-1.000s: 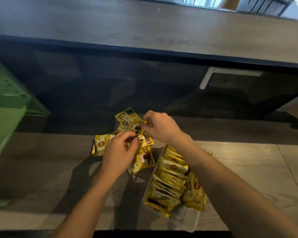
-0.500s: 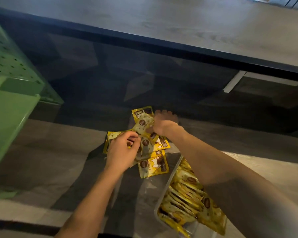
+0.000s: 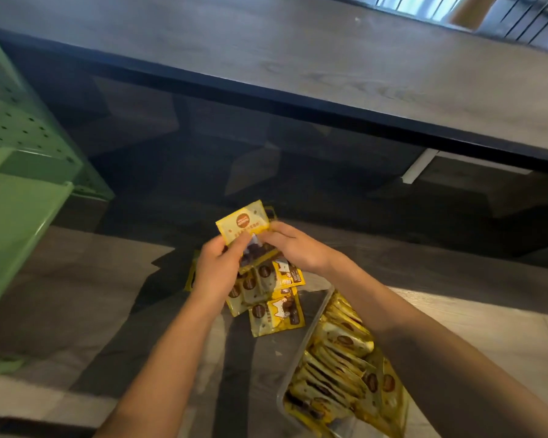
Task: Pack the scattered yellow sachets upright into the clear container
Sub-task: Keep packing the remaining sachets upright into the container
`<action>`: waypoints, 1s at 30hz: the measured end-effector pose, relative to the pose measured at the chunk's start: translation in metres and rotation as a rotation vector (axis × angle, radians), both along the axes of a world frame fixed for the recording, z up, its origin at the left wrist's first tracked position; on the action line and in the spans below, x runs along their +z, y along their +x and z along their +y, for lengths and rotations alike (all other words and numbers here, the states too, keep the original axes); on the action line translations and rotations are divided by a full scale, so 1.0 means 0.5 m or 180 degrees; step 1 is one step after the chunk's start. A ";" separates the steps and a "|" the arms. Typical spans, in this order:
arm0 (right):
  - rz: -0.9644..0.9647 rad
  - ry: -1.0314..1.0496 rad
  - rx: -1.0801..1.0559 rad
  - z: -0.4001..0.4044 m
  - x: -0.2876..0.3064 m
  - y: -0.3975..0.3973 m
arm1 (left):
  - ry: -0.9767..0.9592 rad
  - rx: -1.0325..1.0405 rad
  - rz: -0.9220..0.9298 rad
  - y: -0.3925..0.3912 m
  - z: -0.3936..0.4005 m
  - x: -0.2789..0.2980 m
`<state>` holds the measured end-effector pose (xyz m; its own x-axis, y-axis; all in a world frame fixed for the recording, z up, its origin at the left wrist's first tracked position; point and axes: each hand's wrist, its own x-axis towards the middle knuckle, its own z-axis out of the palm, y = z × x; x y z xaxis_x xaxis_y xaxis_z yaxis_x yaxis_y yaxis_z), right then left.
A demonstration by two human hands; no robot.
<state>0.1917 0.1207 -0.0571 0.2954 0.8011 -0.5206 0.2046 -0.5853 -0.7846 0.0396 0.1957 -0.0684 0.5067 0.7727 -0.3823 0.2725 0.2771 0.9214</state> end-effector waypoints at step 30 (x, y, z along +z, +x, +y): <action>-0.1588 -0.0267 0.0598 -0.059 -0.024 0.023 | -0.0040 0.0505 -0.0065 -0.102 -0.044 -0.018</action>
